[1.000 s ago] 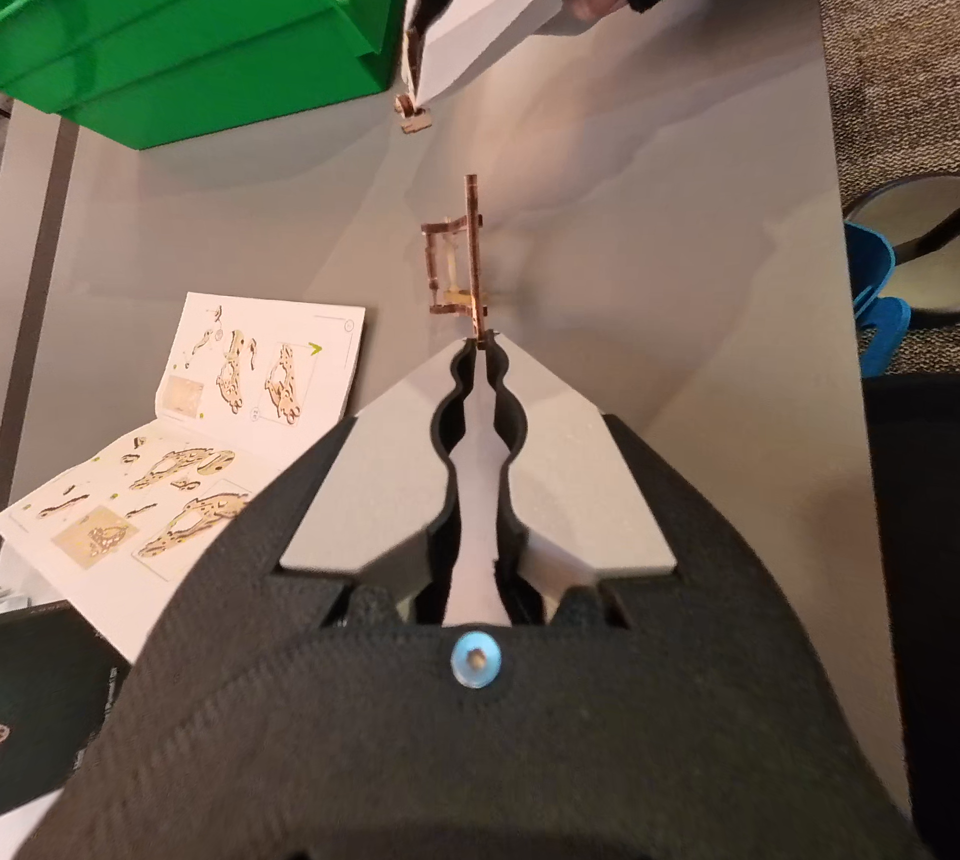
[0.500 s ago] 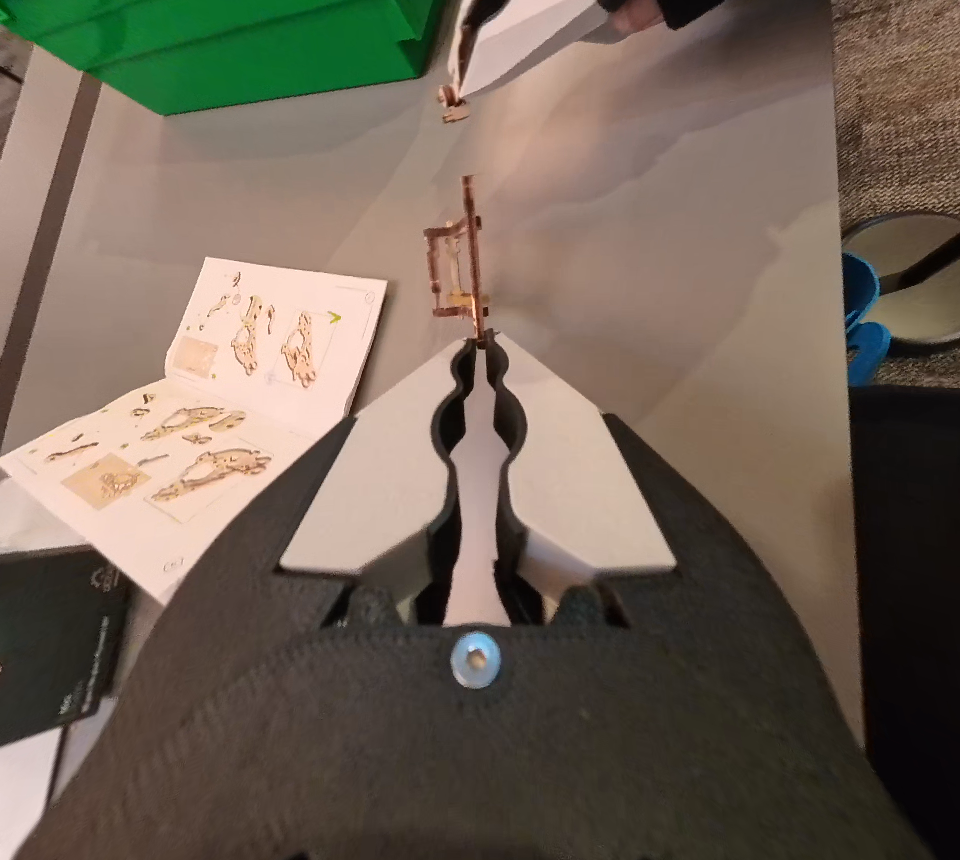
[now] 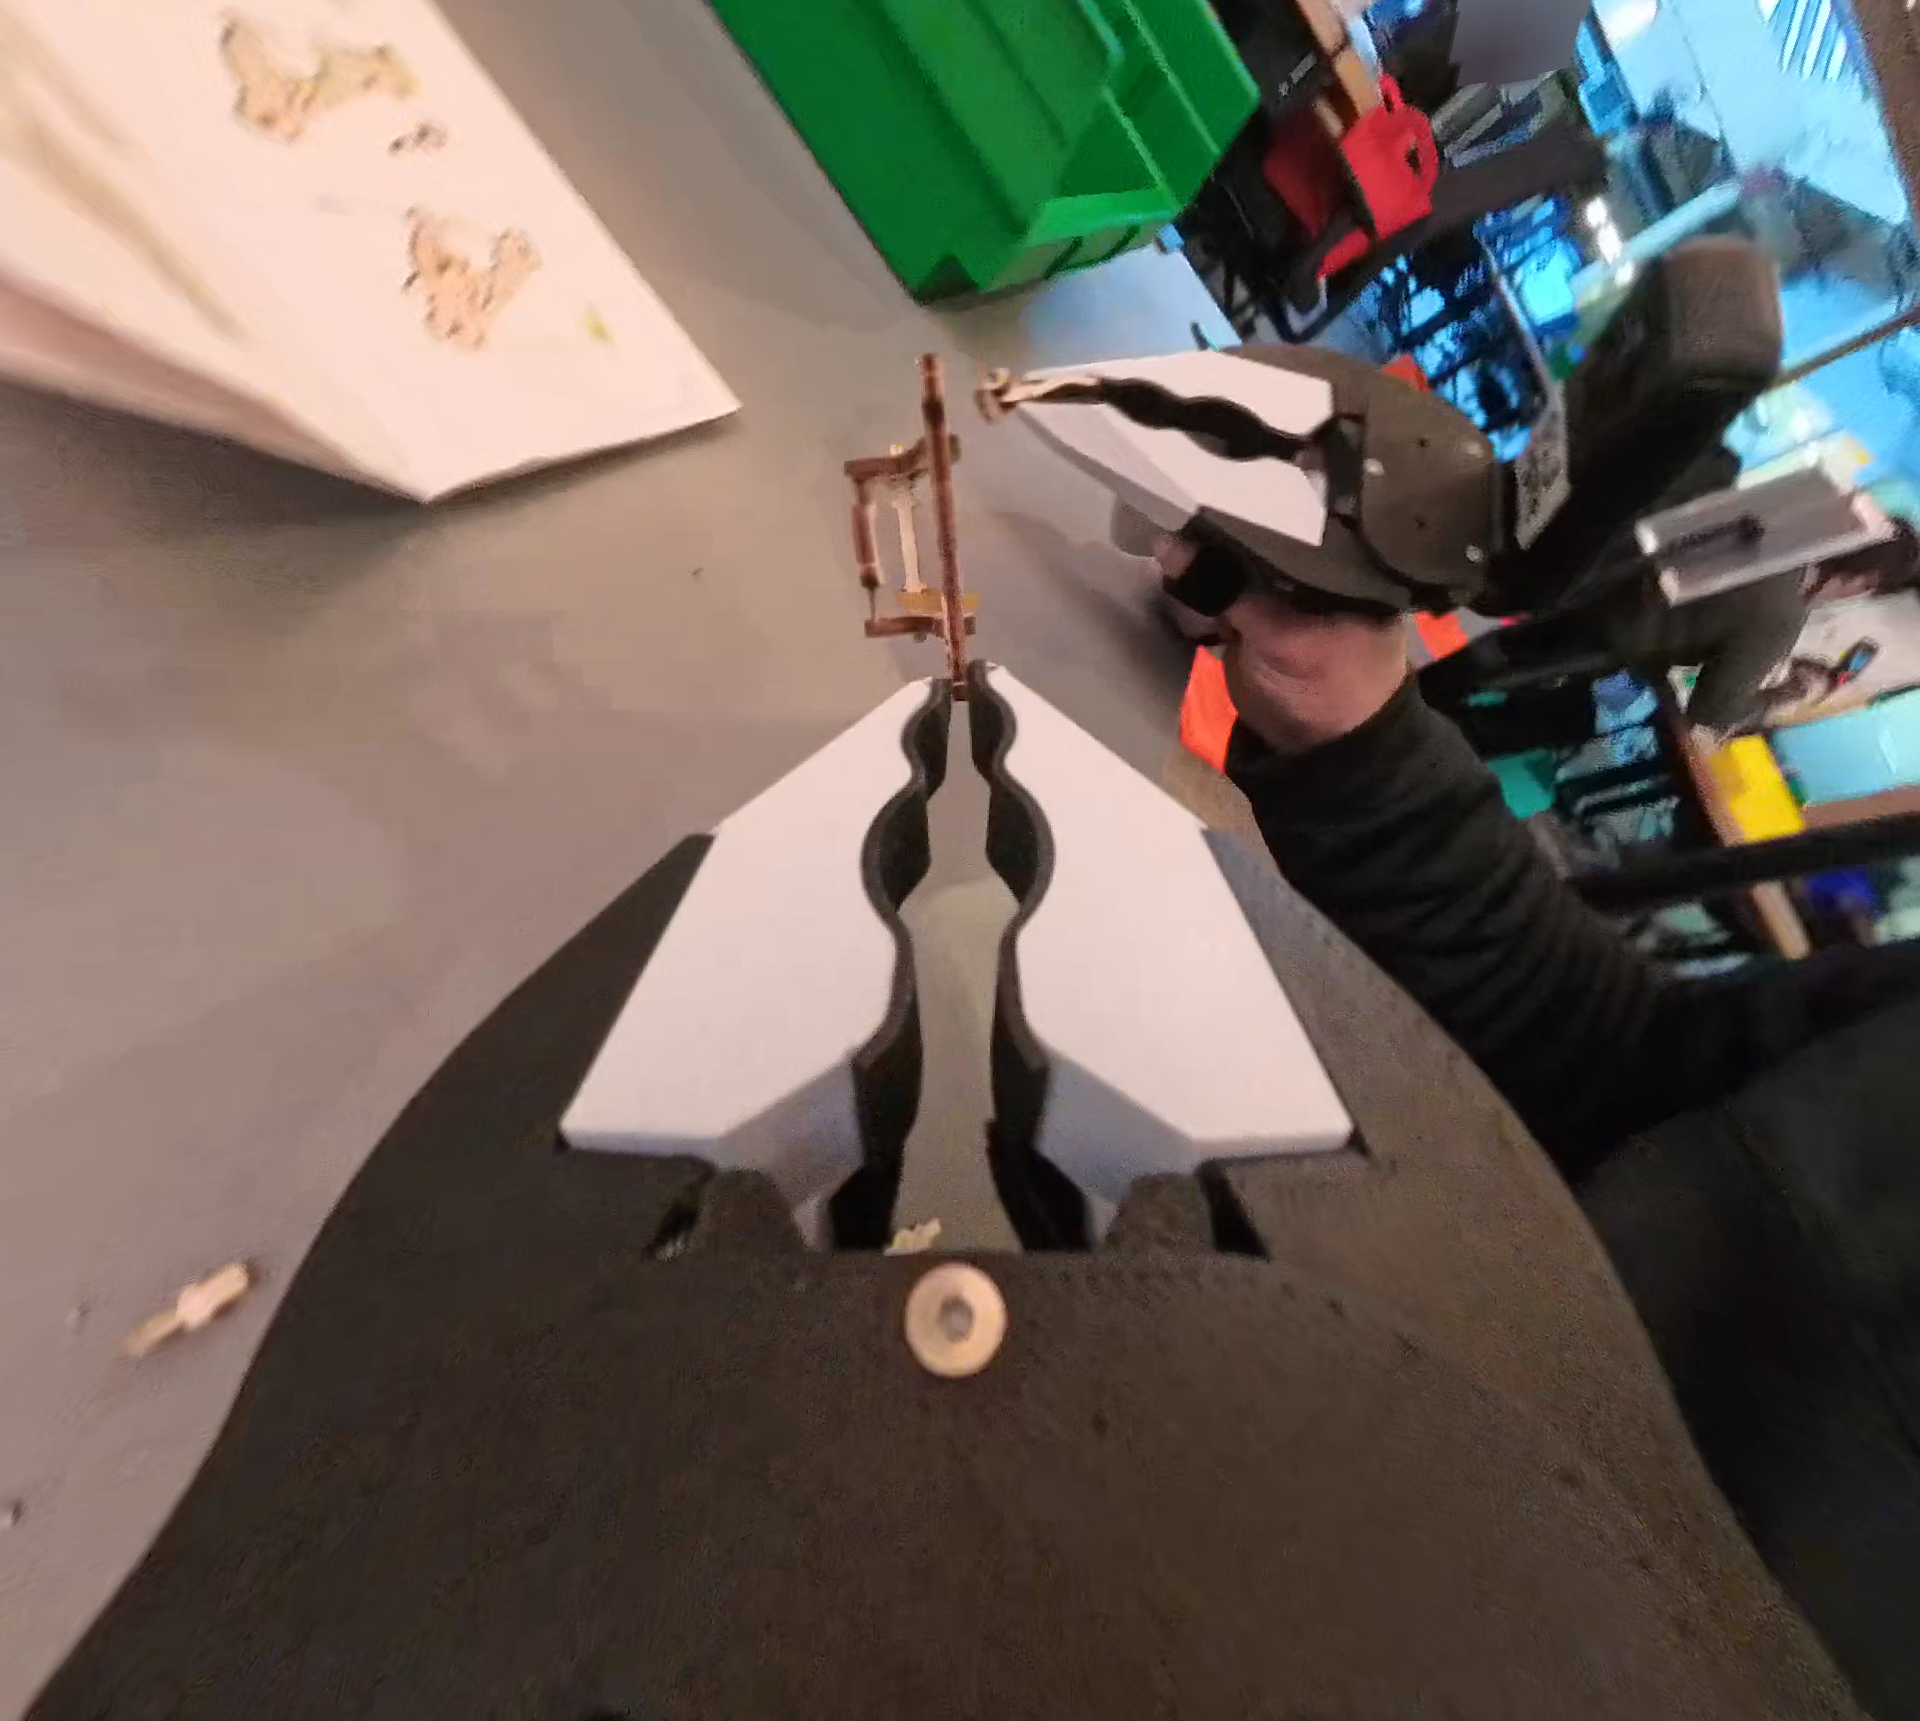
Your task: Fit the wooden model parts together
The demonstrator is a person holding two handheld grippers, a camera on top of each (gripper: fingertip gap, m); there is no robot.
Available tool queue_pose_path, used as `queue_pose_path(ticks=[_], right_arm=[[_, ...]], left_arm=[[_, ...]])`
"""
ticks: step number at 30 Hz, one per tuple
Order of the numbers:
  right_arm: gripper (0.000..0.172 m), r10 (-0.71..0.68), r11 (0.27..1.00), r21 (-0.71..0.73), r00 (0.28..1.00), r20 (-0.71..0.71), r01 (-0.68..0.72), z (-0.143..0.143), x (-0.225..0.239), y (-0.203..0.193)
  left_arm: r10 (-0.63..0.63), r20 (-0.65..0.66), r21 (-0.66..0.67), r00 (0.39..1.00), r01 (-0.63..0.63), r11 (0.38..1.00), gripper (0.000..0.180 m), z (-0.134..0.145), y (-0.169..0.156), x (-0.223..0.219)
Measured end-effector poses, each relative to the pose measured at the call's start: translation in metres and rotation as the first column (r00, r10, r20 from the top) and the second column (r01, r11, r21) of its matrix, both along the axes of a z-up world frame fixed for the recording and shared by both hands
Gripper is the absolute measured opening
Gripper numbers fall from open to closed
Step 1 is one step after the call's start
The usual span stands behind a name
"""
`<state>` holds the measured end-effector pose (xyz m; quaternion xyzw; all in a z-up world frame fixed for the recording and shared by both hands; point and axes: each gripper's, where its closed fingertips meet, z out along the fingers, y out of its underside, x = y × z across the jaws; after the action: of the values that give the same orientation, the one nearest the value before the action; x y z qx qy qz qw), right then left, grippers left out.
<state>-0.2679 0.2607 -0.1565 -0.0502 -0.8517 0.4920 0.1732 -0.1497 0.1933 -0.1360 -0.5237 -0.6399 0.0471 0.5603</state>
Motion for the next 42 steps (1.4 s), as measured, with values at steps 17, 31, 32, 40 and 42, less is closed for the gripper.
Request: queue_pose_path(ticks=[17,31,32,40,42], right_arm=[[0.003,-0.001,1.000,0.010,1.000,-0.002,0.001,-0.001,0.000,0.000],[0.003,0.000,1.000,0.013,1.000,-0.005,0.000,-0.002,0.000,-0.001],[0.003,0.000,1.000,0.013,1.000,-0.005,0.000,-0.002,0.000,-0.001],[0.003,0.000,1.000,0.011,1.000,-0.007,0.000,-0.002,0.000,-0.001],[0.003,0.000,1.000,0.011,1.000,-0.007,0.000,-0.002,0.000,-0.001]], left_arm=[[0.180,0.133,0.163,0.975,-0.200,0.966,0.002,-0.033,-0.028,0.008],[0.224,0.147,0.192,0.963,-0.250,0.949,0.002,-0.028,-0.042,0.014],[0.233,0.153,0.195,0.960,-0.260,0.946,0.002,-0.029,-0.044,0.015],[0.270,0.170,0.221,0.948,-0.304,0.927,0.002,-0.032,-0.056,0.021],[0.275,0.168,0.221,0.947,-0.308,0.925,0.002,-0.030,-0.057,0.022]])
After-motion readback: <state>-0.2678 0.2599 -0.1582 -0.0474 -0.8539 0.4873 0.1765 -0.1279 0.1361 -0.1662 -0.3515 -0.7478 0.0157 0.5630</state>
